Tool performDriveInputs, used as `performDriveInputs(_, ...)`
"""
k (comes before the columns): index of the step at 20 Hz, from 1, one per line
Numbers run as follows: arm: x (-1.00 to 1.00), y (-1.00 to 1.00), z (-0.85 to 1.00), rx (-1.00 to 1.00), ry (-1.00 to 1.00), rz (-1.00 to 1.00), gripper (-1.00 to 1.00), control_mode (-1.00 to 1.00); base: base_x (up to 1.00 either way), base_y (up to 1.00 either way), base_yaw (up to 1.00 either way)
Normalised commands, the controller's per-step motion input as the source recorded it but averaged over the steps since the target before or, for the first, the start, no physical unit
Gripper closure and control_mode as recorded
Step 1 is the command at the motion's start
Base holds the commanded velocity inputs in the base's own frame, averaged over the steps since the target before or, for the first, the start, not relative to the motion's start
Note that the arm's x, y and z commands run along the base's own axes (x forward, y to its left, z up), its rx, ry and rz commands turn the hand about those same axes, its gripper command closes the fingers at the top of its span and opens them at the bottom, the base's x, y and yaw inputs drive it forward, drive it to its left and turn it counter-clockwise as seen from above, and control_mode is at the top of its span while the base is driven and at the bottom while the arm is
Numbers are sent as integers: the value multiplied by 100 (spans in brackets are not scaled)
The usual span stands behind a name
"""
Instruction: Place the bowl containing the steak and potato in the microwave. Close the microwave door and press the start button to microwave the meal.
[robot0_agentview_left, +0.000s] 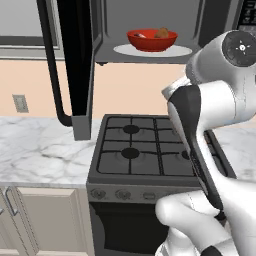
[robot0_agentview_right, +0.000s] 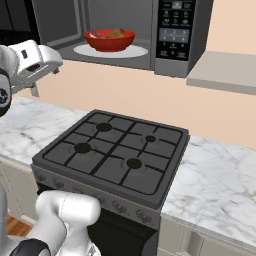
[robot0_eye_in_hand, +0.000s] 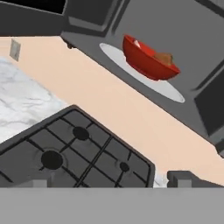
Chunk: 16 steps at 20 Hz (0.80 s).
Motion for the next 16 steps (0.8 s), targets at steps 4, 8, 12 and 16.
performDriveInputs(4, -63, 73, -22, -44, -12, 10, -100, -100, 0, 0, 0)
performDriveInputs(8, -70, 58, -13, -40, -15, 10, -100, -100, 0, 0, 0)
performDriveInputs(12, -64, 57, -4, -34, -19, 4, -100, -100, 0, 0, 0)
performDriveInputs(16, -79, 44, 0, -25, -31, 2, -100, -100, 0, 0, 0)
